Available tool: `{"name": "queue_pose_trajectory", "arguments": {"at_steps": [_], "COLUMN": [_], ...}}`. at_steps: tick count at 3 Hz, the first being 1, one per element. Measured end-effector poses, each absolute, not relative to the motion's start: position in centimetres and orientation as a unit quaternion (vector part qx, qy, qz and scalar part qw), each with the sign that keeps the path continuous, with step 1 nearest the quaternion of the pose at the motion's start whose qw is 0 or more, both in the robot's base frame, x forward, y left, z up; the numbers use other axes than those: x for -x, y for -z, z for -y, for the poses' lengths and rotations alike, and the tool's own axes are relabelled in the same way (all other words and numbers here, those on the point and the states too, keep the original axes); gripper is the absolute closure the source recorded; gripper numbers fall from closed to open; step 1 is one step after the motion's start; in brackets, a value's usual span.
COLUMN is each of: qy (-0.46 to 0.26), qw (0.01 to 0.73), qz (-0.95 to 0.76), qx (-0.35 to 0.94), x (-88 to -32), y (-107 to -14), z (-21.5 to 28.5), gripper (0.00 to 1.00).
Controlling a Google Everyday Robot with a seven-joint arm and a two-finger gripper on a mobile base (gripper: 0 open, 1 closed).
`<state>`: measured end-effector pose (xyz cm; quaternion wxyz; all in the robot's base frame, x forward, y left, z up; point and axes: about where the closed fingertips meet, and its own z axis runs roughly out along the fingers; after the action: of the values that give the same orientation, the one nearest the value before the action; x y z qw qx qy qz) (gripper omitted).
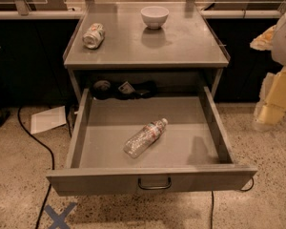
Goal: Pick water bottle from top drawer and place on counter
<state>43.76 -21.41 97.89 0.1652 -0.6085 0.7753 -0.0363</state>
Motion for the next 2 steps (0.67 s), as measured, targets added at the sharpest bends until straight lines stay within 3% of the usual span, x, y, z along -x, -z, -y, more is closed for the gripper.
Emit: {"name": "queue_pose_trajectory", "arguments": {"at_steps": [2], "qy": [0.034], "qw": [0.164], "qz": [-0.772], "qx": [0.613], "x": [-43.89], "y": [-97.33], "z": [20.82], "gripper": [0.00]}}
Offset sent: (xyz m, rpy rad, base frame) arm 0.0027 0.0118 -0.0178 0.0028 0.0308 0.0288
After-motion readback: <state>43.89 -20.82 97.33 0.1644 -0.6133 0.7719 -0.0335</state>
